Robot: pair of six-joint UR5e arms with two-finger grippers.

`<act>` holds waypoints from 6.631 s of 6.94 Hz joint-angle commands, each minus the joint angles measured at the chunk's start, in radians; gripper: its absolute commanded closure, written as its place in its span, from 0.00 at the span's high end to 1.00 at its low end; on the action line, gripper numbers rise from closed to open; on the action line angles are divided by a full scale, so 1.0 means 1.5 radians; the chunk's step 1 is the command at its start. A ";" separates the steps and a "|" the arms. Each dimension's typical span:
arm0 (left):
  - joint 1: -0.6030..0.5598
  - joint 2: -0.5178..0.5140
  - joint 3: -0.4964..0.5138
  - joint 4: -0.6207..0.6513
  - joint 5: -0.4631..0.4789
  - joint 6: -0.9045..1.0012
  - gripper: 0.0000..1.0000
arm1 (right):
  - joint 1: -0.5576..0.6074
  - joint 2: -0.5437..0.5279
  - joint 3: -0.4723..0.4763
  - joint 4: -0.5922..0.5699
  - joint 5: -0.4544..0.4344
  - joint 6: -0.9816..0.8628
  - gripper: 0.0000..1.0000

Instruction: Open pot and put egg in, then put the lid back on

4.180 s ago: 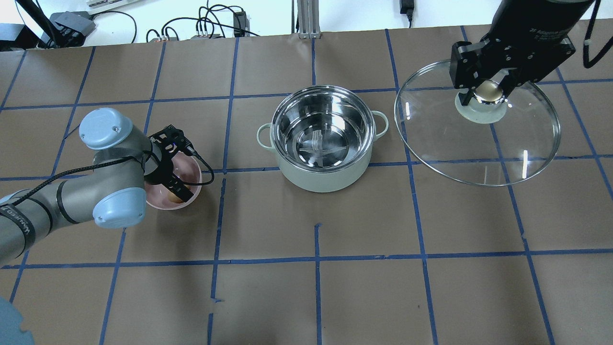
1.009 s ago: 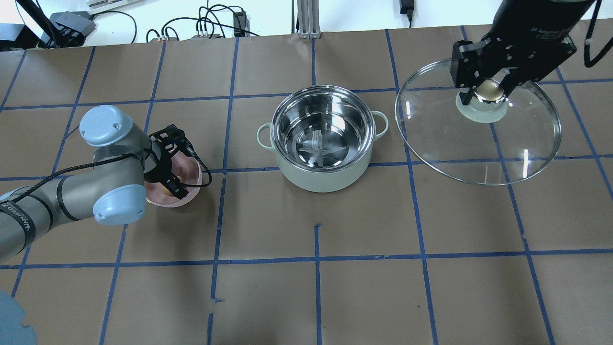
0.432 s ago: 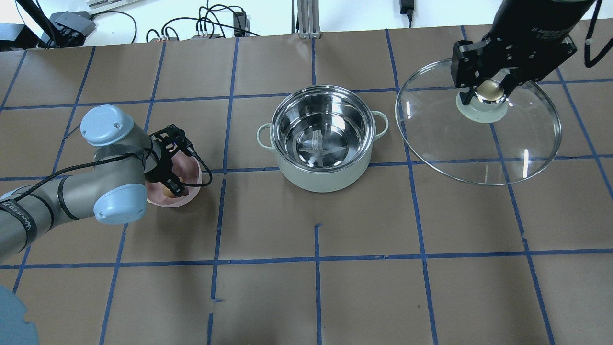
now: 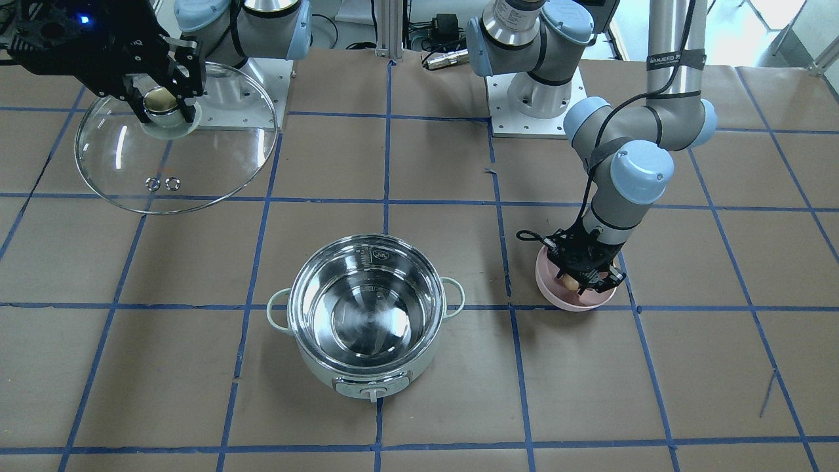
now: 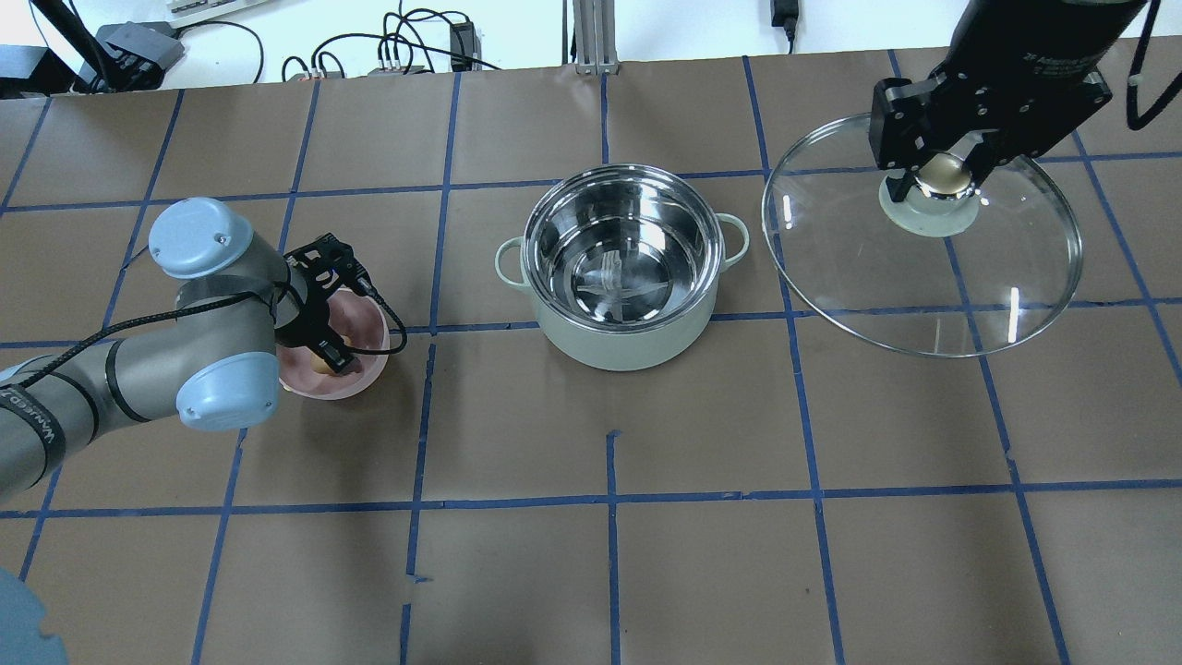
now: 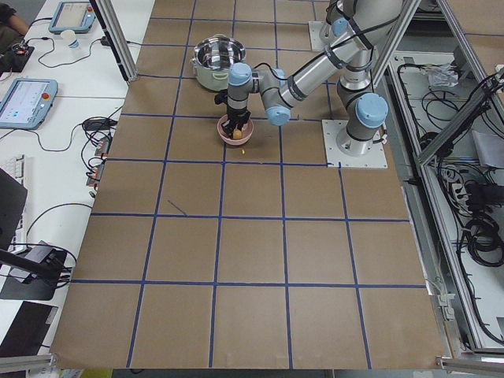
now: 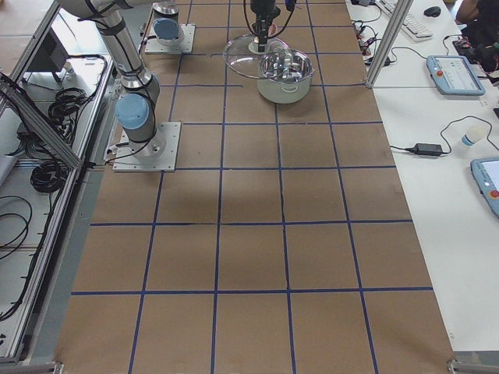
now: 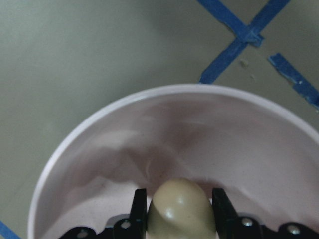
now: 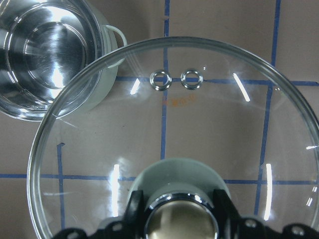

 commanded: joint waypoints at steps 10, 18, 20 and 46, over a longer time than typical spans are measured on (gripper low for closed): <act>-0.181 0.047 0.270 -0.287 -0.039 -0.420 0.13 | 0.001 0.000 0.000 0.000 0.000 0.000 0.08; -0.346 -0.090 0.350 -0.175 -0.031 -0.756 0.13 | 0.001 0.000 0.000 0.001 0.000 -0.001 0.08; -0.362 -0.101 0.348 -0.175 -0.019 -0.759 0.14 | 0.001 0.000 0.000 0.001 0.000 -0.001 0.08; -0.092 0.218 0.394 -0.642 0.010 -0.629 0.97 | 0.191 0.296 -0.126 -0.211 0.020 0.206 0.06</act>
